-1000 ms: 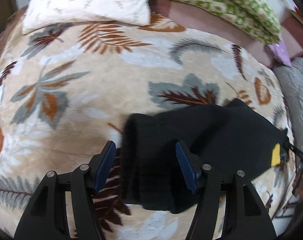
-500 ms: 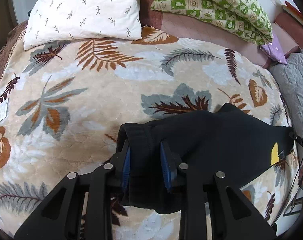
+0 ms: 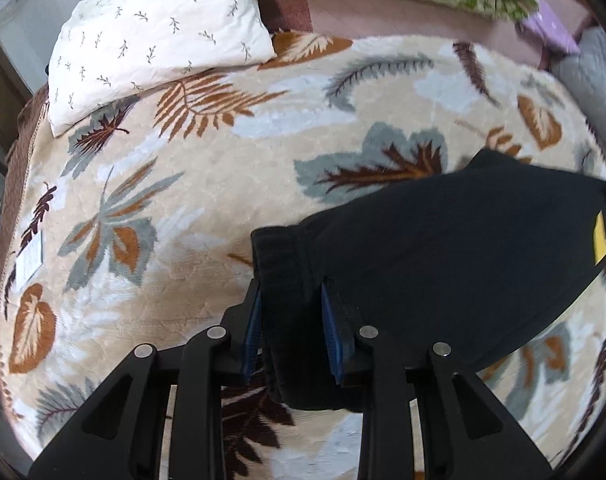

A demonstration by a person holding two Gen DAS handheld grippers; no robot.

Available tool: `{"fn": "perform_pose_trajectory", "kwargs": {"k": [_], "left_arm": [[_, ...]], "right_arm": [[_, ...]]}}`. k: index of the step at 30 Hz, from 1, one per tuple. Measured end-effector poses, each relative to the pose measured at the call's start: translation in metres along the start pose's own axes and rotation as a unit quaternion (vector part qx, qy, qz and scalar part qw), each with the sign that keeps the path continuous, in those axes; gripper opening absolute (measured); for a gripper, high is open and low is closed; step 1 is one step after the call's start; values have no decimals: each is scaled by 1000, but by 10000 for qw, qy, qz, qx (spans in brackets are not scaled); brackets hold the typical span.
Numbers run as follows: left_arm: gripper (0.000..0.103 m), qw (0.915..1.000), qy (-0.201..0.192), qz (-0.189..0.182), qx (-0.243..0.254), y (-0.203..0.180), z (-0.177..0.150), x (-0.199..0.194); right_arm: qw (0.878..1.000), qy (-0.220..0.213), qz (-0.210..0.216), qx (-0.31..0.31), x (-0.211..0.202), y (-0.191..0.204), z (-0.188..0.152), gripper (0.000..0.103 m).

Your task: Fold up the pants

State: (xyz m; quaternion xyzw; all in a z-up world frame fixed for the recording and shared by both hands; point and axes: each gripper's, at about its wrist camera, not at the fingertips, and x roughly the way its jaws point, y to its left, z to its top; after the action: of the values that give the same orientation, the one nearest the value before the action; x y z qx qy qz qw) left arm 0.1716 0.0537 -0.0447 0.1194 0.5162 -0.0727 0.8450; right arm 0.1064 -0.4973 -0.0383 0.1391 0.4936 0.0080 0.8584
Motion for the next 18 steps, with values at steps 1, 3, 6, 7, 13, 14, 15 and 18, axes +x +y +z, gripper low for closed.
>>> {"fn": "perform_pose_trajectory", "kwargs": {"k": [1, 3, 6, 7, 13, 14, 15, 18], "left_arm": [[28, 10000, 32, 19, 52, 0, -2, 2], [32, 9999, 26, 82, 126, -1, -7, 4], [35, 9999, -43, 60, 116, 1, -8, -1], [35, 9999, -56, -9, 84, 4, -9, -6], [35, 9983, -438, -388, -45, 13, -8, -51], [35, 9978, -519, -419, -40, 11, -5, -59], [35, 9975, -589, -395, -23, 10, -3, -66], [53, 9983, -569, -15, 124, 3, 5, -78]], "right_arm": [[10000, 31, 4, 46, 3, -2, -1, 7], [9998, 92, 79, 162, 8, -6, -5, 8], [9998, 113, 62, 174, 5, -4, -4, 9], [9998, 141, 20, 160, 2, -1, -3, 14], [9997, -243, 57, -80, -49, 23, 16, 25], [9993, -315, 111, -158, -57, 31, 21, 28], [9987, -389, 206, -257, -65, 41, 26, 38], [9960, -473, 501, -572, -77, 84, 40, 47]]}}
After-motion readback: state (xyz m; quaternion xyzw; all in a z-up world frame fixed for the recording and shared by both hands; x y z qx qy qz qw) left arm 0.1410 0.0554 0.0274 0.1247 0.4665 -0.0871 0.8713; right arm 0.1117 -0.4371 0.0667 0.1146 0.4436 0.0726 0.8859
